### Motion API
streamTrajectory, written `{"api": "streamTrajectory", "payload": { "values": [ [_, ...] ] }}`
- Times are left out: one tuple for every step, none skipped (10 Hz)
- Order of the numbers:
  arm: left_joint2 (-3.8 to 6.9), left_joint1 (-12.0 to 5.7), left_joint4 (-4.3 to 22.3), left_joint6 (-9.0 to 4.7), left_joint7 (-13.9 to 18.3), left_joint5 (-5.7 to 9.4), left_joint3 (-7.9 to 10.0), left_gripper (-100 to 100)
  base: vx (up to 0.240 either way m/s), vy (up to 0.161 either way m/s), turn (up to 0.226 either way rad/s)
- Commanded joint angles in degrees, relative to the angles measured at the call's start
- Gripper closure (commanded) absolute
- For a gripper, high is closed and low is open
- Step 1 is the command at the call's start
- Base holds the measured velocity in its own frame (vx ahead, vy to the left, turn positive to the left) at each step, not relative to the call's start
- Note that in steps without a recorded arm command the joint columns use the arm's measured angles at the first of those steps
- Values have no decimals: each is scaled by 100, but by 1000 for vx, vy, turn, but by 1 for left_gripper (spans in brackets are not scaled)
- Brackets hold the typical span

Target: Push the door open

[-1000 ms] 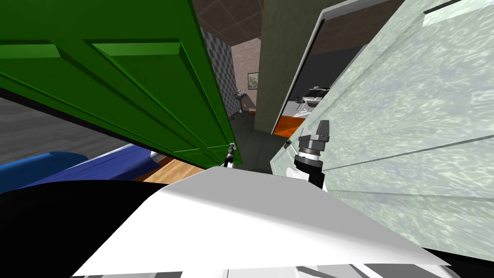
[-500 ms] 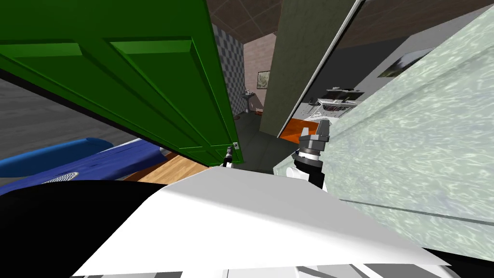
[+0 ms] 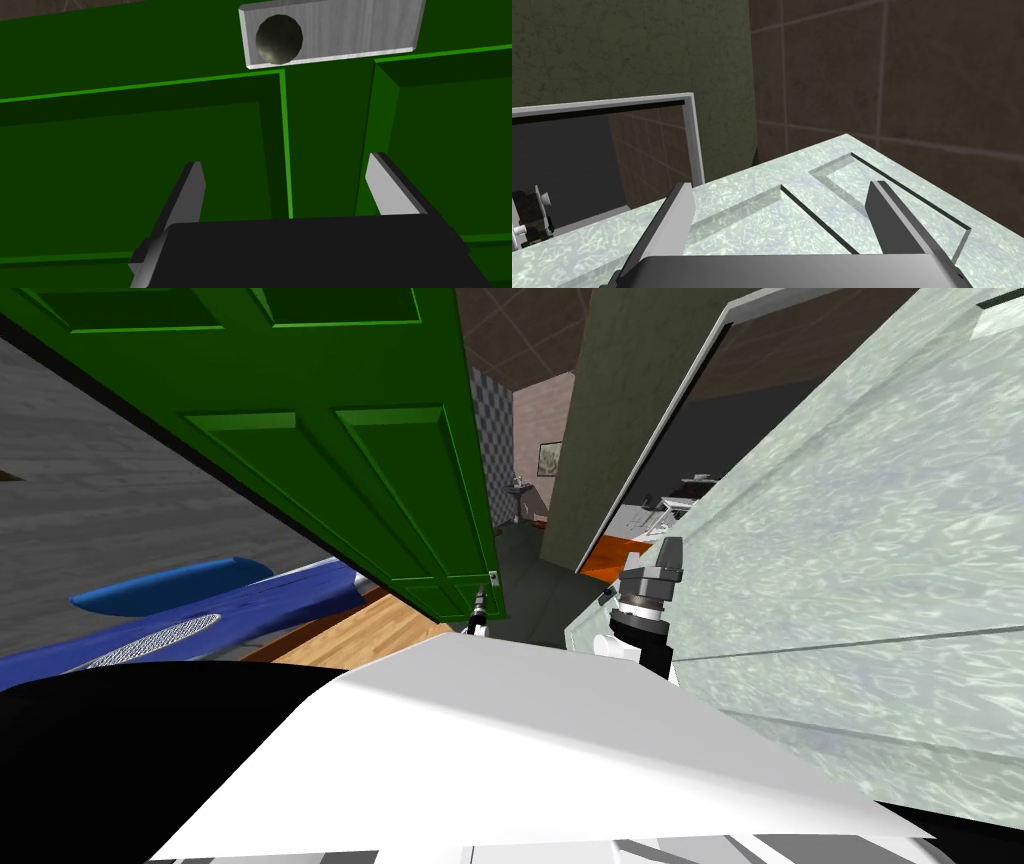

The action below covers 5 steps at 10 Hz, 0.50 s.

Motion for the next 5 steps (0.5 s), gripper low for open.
{"api": "streamTrajectory", "payload": {
  "values": [
    [-186,49,-159,103,-81,2,-4,-100,-156,-71,41],
    [-186,49,-159,103,-81,2,-4,-100,-68,-52,13],
    [-253,48,-164,107,-95,4,-4,-100,-19,-32,13],
    [-206,24,-108,72,-70,6,-1,-100,-9,-15,4],
    [-28,25,-98,54,-72,11,15,-100,137,-20,-30]
  ]
}}
